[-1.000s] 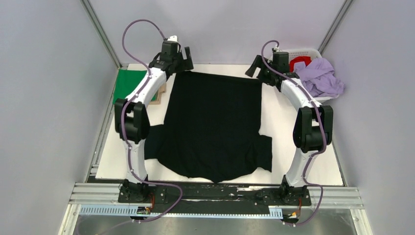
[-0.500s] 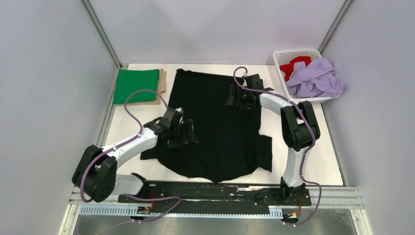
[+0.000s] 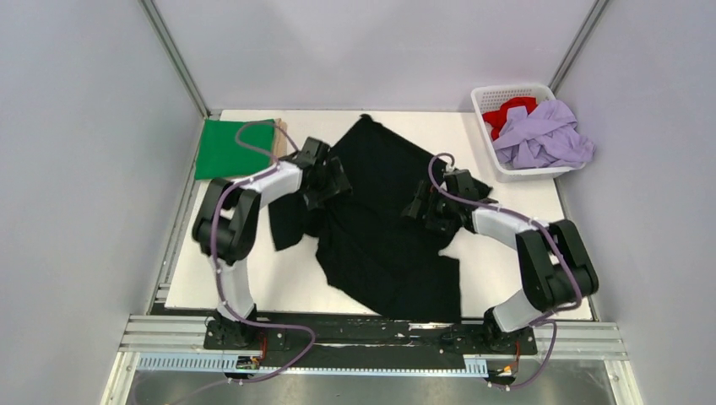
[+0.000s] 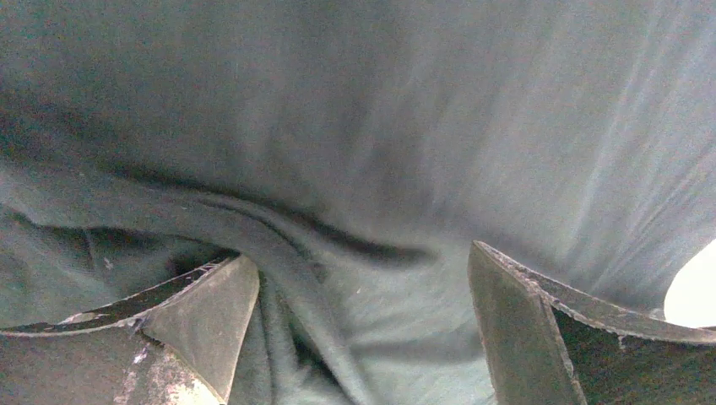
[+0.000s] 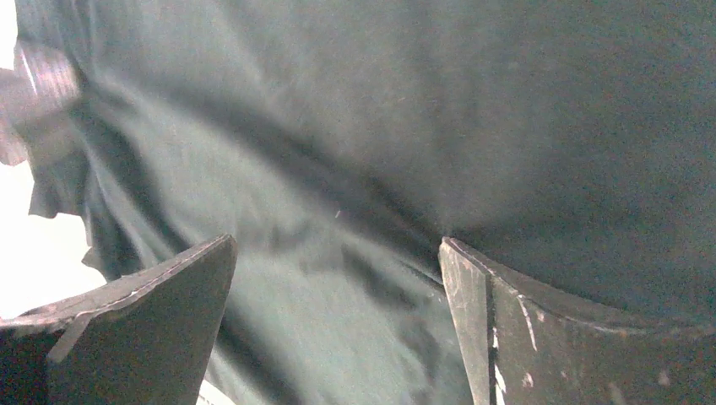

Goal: Fold and stack the t-shirts
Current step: Flatten out the tshirt

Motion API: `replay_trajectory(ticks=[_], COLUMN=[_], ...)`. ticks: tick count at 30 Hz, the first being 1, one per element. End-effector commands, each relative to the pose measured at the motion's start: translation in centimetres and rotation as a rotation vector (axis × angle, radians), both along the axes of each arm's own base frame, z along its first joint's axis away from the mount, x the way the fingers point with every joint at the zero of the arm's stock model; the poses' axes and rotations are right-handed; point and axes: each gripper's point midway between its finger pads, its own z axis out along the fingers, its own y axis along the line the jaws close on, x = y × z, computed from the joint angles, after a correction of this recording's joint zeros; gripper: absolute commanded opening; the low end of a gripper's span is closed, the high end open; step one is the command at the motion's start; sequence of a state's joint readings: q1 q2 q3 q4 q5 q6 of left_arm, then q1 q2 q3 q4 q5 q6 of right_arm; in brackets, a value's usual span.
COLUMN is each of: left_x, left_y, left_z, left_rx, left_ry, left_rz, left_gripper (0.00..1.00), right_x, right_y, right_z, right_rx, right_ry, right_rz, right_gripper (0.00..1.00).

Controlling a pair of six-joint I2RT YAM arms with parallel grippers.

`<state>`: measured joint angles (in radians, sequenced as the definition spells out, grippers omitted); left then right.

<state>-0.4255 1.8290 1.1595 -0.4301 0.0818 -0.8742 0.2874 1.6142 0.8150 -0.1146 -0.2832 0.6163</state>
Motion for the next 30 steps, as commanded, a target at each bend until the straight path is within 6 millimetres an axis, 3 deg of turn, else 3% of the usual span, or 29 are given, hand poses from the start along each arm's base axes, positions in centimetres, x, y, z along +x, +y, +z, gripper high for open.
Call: replay_trajectory(ticks=[1, 2, 3, 4, 5, 6, 7, 8, 10, 11, 12, 13, 14, 15, 16, 17, 18, 19, 20, 21, 23, 27, 30], left_x=[8.0, 9.3, 12.5, 16.6, 16.4, 19.4, 19.3, 21.0, 20.7, 20.7, 19.7, 20.1, 18.5, 18.8, 17.1, 16.7, 15.4, 14.7, 13.6, 12.8, 10.9, 9.0, 7.4], left_y=[-0.9, -1.2, -2.5, -4.6, -4.9, -7.0, -7.3, -8.0, -7.3, -6.9, -5.4, -4.9, -3.2, -2.6, -1.8, -1.6, -1.2, -1.2, -1.0, -1.5, -2.0, -3.5, -2.6], left_z=[-5.0, -4.9, -4.7, -0.7, -4.0, -0.3, -2.3, 0.3, 0.3, 2.5, 0.9, 4.8, 2.7, 6.7, 5.5, 8.5, 7.5, 9.4, 8.4, 9.5, 7.9, 5.2, 1.5], left_rx=[0.045, 0.053, 0.044, -0.015, 0.000, -0.066, -0.061, -0.084, -0.037, -0.022, 0.048, 0.060, 0.127, 0.136, 0.157, 0.143, 0.151, 0.138, 0.141, 0.124, 0.099, 0.008, 0.033], left_ry=[0.000, -0.008, -0.030, -0.142, -0.060, -0.162, -0.118, -0.185, -0.174, -0.209, -0.180, -0.267, -0.221, -0.313, -0.274, -0.333, -0.306, -0.337, -0.318, -0.340, -0.311, -0.250, -0.151], left_rz=[0.025, 0.010, -0.005, -0.043, -0.061, -0.112, -0.134, -0.153, -0.169, -0.166, -0.164, -0.158, -0.142, -0.127, -0.130, -0.126, -0.133, -0.132, -0.139, -0.153, -0.183, -0.211, -0.203], left_gripper=[1.00, 1.00, 1.00, 1.00, 1.00, 1.00, 1.00, 1.00, 1.00, 1.00, 1.00, 1.00, 1.00, 1.00, 1.00, 1.00, 1.00, 1.00, 1.00, 1.00, 1.00, 1.00, 1.00], right_x=[-11.6, -13.4, -14.9, -16.2, -17.1, -17.8, -18.1, -18.0, -16.7, -15.7, -14.5, -13.5, -12.5, -11.6, -10.8, -10.0, -8.7, -7.9, -7.0, -6.2, -4.8, -2.5, -2.1], right_y=[2.0, 3.6, 5.3, 7.0, 8.7, 10.3, 11.7, 12.8, 14.0, 14.1, 14.0, 13.6, 13.1, 12.4, 11.8, 10.9, 9.7, 8.8, 7.6, 6.5, 4.3, 0.2, -2.2], right_z=[-2.9, -2.6, -2.2, -1.6, -1.1, -0.8, -0.4, -0.1, 0.6, 1.0, 1.4, 1.9, 2.5, 3.1, 3.6, 4.2, 4.5, 4.7, 4.7, 4.6, 4.0, 1.8, 0.6], right_rx=[0.001, 0.016, 0.041, 0.069, 0.092, 0.109, 0.119, 0.117, 0.106, 0.085, 0.059, 0.035, 0.016, 0.003, -0.008, -0.016, -0.022, -0.028, -0.031, -0.028, -0.018, -0.075, -0.075], right_ry=[0.285, 0.293, 0.297, 0.297, 0.292, 0.281, 0.262, 0.245, 0.195, 0.160, 0.130, 0.100, 0.074, 0.055, 0.034, 0.023, 0.014, 0.012, 0.020, 0.030, 0.063, 0.106, 0.151], right_rz=[0.133, 0.215, 0.299, 0.385, 0.465, 0.539, 0.601, 0.643, 0.669, 0.661, 0.644, 0.628, 0.609, 0.589, 0.570, 0.538, 0.488, 0.449, 0.398, 0.344, 0.249, 0.094, 0.014], right_gripper=[1.00, 1.00, 1.00, 1.00, 1.00, 1.00, 1.00, 1.00, 1.00, 1.00, 1.00, 1.00, 1.00, 1.00, 1.00, 1.00, 1.00, 1.00, 1.00, 1.00, 1.00, 1.00, 1.00])
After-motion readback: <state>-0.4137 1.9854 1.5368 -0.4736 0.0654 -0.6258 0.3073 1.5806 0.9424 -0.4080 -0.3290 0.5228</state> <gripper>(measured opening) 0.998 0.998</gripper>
